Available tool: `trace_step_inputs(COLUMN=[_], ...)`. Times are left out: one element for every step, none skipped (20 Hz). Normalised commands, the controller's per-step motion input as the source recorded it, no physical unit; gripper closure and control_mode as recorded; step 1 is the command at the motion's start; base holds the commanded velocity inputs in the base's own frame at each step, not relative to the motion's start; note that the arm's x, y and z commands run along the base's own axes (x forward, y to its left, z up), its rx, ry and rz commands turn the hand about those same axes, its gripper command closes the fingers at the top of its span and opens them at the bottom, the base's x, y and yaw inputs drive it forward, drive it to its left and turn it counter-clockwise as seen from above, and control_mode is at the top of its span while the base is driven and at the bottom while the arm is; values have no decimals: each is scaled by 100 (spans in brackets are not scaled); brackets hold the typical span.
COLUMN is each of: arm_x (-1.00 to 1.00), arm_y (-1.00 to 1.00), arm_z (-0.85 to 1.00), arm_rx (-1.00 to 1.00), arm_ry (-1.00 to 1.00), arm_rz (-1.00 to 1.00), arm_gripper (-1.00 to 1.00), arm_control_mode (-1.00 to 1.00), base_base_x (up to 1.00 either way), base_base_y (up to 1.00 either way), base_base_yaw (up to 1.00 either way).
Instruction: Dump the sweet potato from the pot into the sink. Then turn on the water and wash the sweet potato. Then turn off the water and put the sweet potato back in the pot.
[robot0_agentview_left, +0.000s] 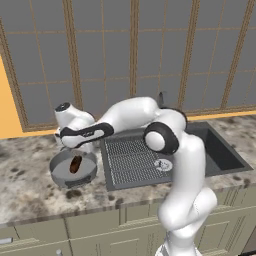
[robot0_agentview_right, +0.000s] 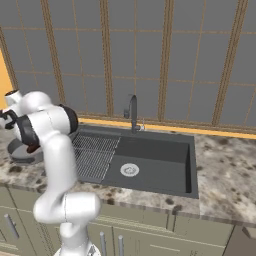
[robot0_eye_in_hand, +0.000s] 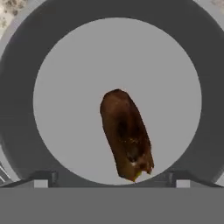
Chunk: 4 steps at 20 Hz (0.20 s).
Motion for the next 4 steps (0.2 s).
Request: trace_step_inputs(arm_x=[-39,-42,-46,-43], arm_y=[-79,-100,-100,-100], arm_z=[11,6,1,0], arm_rx=[3,9,13,17], arm_ry=[-17,-21,-20,-18], arm_rz=[-19,-24,-25,-26], arm_gripper=[-100,-100,-100,-100], arm_control_mode=[-100,-100,-100,-100], base_base_x=[0,0,0,0], base_base_y=[0,0,0,0], base_base_yaw=[0,0,0,0])
